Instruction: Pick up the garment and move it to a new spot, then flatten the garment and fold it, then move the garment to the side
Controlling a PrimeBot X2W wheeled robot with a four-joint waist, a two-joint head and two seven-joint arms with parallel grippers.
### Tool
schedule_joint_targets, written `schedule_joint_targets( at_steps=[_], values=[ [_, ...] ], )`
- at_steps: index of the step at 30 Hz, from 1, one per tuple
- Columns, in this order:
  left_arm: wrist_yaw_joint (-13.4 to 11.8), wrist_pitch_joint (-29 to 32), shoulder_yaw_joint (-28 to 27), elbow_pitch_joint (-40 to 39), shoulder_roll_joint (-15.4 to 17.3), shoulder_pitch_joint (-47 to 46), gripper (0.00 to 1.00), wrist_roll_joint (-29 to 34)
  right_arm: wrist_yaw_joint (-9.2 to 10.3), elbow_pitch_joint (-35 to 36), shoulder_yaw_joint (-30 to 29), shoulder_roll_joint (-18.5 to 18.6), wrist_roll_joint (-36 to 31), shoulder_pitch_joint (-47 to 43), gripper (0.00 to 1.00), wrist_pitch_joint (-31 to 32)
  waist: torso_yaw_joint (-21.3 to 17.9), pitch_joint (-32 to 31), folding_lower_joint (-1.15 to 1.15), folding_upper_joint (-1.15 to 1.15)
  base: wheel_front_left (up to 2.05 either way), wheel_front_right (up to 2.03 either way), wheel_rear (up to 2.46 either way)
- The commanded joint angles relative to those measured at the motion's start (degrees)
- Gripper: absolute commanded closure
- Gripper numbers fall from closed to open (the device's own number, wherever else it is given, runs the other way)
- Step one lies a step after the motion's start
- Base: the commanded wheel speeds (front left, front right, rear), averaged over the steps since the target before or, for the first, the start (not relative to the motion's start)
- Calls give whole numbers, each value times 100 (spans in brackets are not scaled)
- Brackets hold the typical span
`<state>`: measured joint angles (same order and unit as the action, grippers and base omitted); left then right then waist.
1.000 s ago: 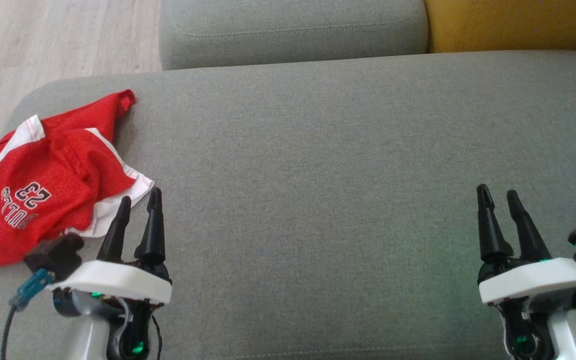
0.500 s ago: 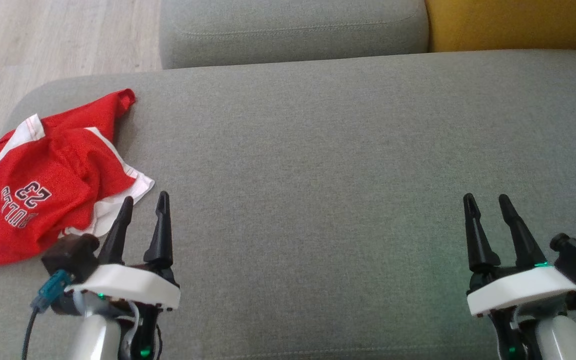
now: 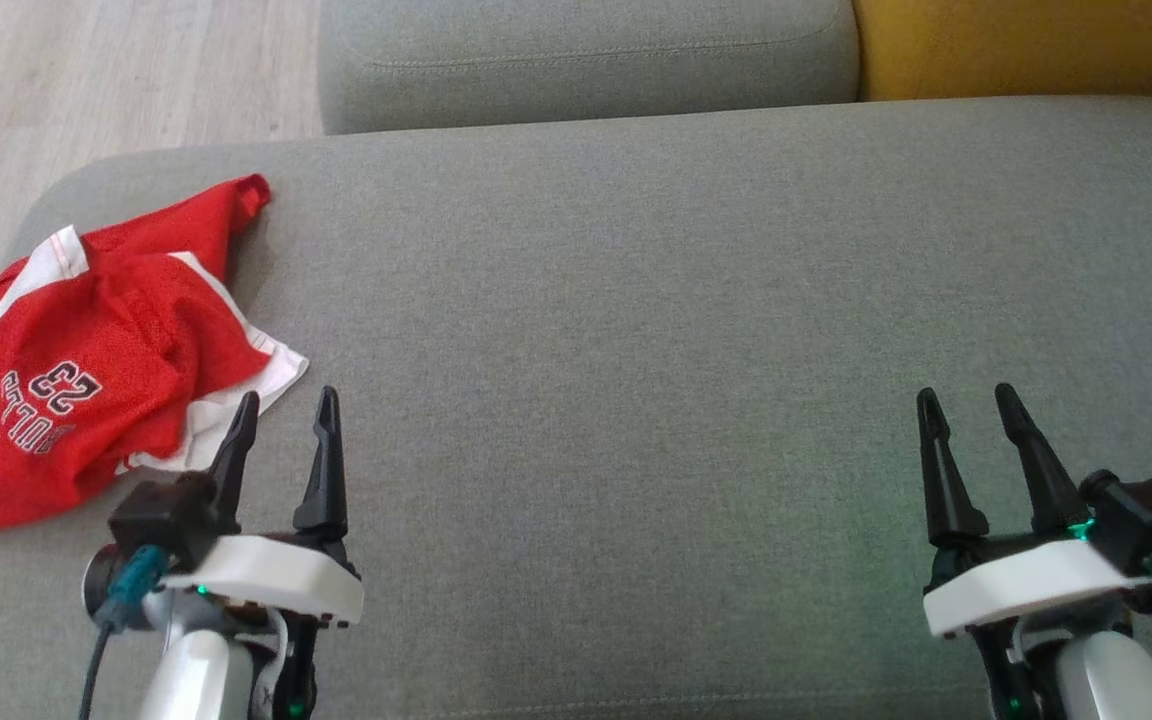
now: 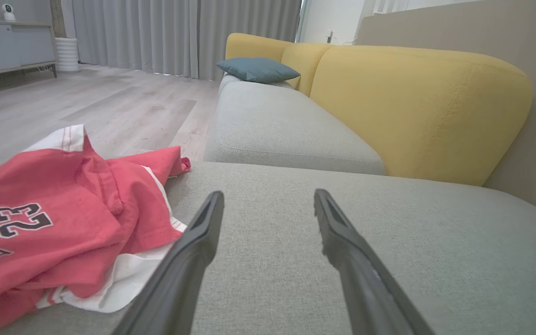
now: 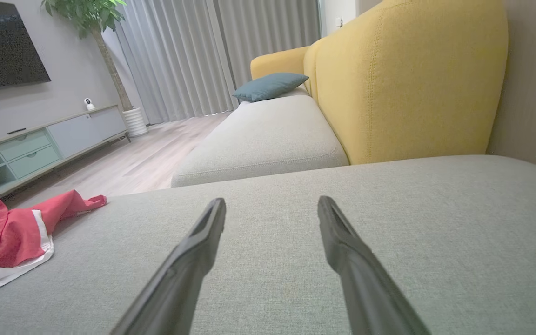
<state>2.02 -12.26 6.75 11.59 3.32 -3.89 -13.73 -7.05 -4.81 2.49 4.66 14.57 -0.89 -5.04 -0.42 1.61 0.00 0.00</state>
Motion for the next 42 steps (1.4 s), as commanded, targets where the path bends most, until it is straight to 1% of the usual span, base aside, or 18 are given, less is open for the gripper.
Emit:
schedule_joint_targets(
  at_steps=[1, 11, 31, 37, 42],
  values=[
    [-27, -98, -163, -147, 62, -261, 0, 225, -40, 208, 83, 20, -216, 91, 0, -84, 3, 5, 0, 0, 0, 0, 0],
    [-91, -268, -182, -56, 34, -256, 0, 830, -44, 206, 90, -35, -808, 104, 0, -249, 0, 43, 0, 0, 0, 0, 0],
    [-118, -274, -255, 55, -25, -237, 0, 747, -44, 95, -10, -98, -687, 142, 0, -316, 67, 89, 0, 0, 0, 0, 0],
    [-121, -274, -252, 67, -33, -289, 0, 726, -44, 152, -11, -98, -690, 138, 0, -297, 299, 105, 0, 0, 0, 0, 0],
    [-139, -274, -227, 62, -38, -322, 0, 720, -44, 216, 66, -53, -704, 149, 0, -240, 740, 104, 0, 0, 0, 0, 0]
  ],
)
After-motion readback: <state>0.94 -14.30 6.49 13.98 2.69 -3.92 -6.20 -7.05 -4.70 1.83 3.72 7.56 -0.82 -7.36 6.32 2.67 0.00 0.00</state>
